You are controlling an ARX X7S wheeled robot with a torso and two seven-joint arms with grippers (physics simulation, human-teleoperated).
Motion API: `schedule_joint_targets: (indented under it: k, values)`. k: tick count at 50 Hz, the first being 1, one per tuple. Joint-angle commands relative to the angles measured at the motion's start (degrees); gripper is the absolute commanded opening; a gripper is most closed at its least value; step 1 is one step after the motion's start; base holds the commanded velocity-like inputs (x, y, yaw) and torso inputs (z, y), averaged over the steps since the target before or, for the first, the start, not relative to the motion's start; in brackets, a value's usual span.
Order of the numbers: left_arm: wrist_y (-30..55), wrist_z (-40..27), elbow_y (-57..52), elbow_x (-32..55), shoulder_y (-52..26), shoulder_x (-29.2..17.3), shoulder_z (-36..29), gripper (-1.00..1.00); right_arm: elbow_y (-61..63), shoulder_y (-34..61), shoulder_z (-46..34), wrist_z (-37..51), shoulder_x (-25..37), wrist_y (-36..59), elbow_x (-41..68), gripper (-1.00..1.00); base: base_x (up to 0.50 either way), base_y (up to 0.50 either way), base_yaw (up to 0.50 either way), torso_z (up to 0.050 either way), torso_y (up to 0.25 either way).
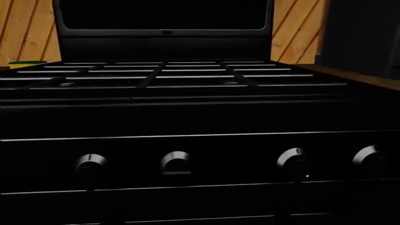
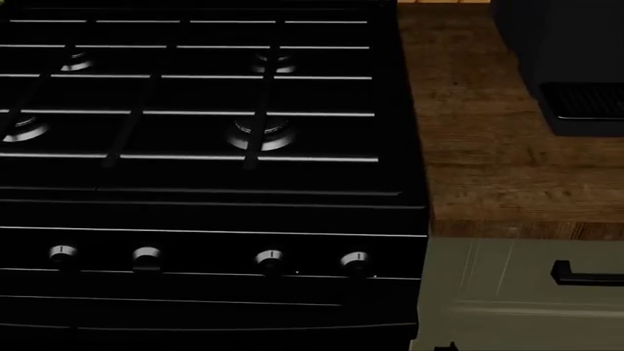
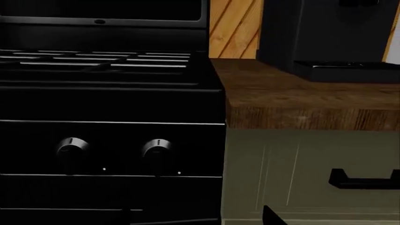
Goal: Pick the bell pepper from the counter and place it in the microwave.
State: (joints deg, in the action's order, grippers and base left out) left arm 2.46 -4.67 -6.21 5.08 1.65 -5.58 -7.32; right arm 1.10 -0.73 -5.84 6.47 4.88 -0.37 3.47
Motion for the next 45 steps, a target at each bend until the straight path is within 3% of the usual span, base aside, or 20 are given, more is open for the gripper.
schedule_joint_targets:
  k: [1,7,24,25,34,45]
  values:
    - [-0.42,-0.79,-0.51,0.49,0.25,-0.88,-1.0,1.0,0.5,-0.22,-0.97,1.0,0.77,-0.02,0.7,1.0,0.0,0.0,0.0,0.05,0.051]
    - [0.04,-2.3,-1.17,-0.38,0.1,-1.1,-1.3,1.0,0.43,-0.27,-1.32,1.48,1.13,-0.35,1.07,1.0,0.0,0.0,0.0,0.05,0.034]
    - [0.19,-3.87,-1.86,-1.24,-0.05,-1.0,-1.12,1.0,0.92,-0.36,-1.58,1.71,1.25,-0.12,1.26,1.0,0.0,0.0,0.0,0.0,0.0]
    - [1.34,2.7,-3.15,-4.81,0.96,3.02,2.92,1.0,1.37,-0.75,2.37,-2.39,-2.26,0.48,-2.13,1.0,0.0,0.0,0.0,0.0,0.0]
    - [9.58,3.05,-8.93,-6.87,-3.07,-0.43,1.52,1.0,8.88,0.68,2.63,-1.42,0.02,5.97,-1.73,1.0,0.0,0.0,0.0,0.0,0.0]
    - [18.81,4.27,-15.12,-2.37,-8.4,-2.05,3.92,1.0,15.46,3.93,3.74,-1.21,3.31,13.26,-1.18,1.0,0.0,0.0,0.0,0.0,0.0]
